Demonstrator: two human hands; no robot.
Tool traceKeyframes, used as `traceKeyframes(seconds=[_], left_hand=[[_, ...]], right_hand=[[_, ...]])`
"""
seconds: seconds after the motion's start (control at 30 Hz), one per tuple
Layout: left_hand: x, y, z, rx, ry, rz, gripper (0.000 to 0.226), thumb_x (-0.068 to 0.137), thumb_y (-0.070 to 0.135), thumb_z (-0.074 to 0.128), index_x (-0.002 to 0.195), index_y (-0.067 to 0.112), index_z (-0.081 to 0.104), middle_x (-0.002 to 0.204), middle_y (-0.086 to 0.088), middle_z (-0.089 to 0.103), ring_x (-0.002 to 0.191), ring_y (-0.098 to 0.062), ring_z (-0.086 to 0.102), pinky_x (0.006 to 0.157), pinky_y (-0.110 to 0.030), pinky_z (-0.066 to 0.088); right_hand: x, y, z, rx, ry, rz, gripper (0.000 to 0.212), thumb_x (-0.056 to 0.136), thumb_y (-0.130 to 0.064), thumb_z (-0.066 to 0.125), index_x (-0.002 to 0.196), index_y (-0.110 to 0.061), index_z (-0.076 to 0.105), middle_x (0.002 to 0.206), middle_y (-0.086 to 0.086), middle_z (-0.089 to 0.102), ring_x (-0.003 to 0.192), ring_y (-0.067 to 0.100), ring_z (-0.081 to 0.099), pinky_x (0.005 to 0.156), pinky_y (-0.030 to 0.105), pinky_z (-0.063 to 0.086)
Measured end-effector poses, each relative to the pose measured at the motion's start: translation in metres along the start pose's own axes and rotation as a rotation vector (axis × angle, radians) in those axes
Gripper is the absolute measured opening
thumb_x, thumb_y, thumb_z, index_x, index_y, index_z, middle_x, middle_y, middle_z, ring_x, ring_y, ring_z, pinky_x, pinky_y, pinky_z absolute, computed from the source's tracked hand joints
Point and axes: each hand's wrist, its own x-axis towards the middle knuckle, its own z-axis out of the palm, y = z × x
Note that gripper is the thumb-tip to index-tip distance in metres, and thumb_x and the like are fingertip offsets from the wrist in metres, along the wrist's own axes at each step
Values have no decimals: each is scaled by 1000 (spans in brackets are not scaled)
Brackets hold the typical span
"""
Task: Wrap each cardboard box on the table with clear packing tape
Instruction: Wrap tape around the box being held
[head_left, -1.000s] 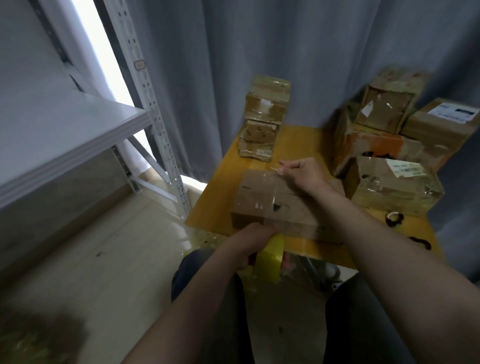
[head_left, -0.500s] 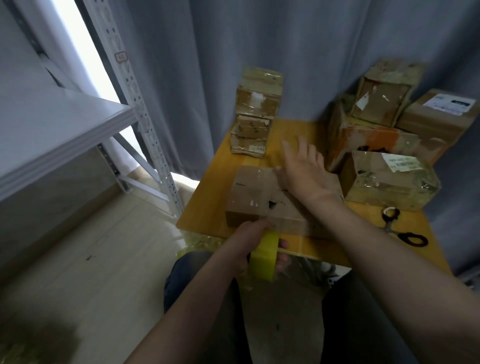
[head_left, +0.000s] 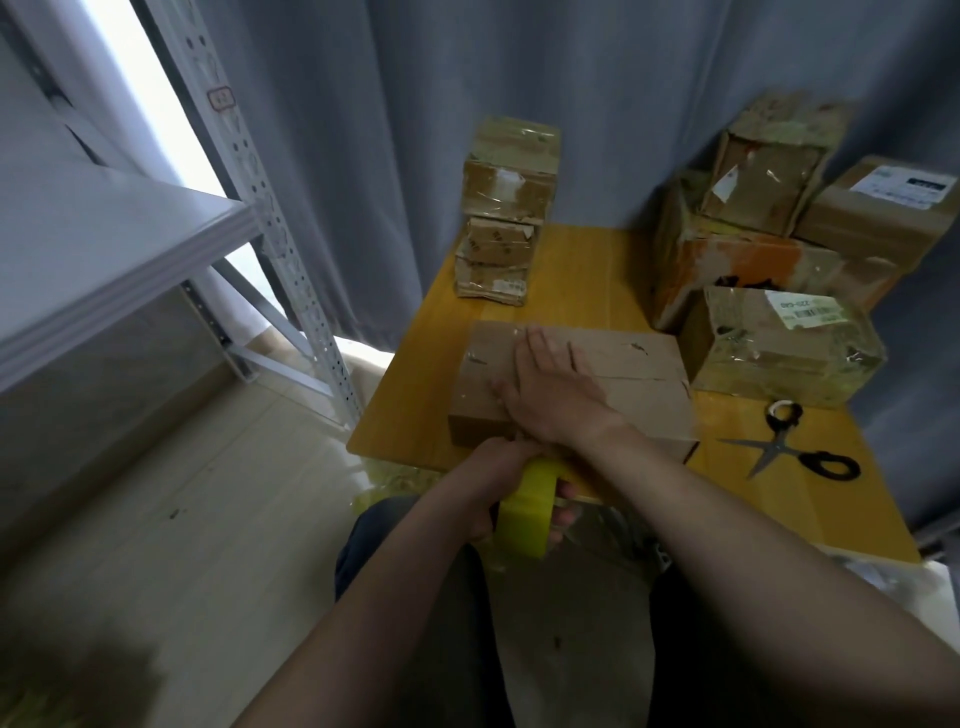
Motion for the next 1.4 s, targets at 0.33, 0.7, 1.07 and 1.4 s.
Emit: traceKeyframes(seconds=[0.33, 0.7, 1.07, 1.4], left_hand=[[5, -4, 0, -32, 55, -10, 35, 105, 37, 49, 103, 4, 62, 73, -12, 72, 54, -25, 65, 56, -37, 59], [20, -3, -7, 235, 168, 139, 41, 107, 35, 44, 107, 1, 65, 80, -18, 76, 73, -33, 71, 79, -44, 59], [-2, 6, -12, 728, 286, 233, 34, 106, 44, 42, 109, 16, 61, 94, -2, 62, 87, -20, 61, 66, -30, 47], [2, 29, -50, 1520, 255, 825, 70, 69, 52, 67, 134, 32, 53, 141, 6, 49, 135, -19, 41, 115, -47, 32]], right_hand=[[41, 10, -7, 68, 109, 75, 72, 108, -55, 17, 166, -13, 6, 174, 4, -2, 160, 22, -7, 127, 53, -8], [-71, 15, -45, 358, 50, 214, 62, 103, -62, 41, 70, -18, 71, 61, -2, 67, 63, 21, 66, 66, 34, 50], [-125, 21, 15, 1341, -235, 355, 44, 93, -40, 75, 114, -1, 71, 98, 15, 79, 85, 32, 78, 81, 45, 65], [-159, 7, 11, 1264, -206, 242, 26, 106, -29, 55, 86, -13, 61, 62, 3, 57, 50, 12, 55, 49, 21, 46]])
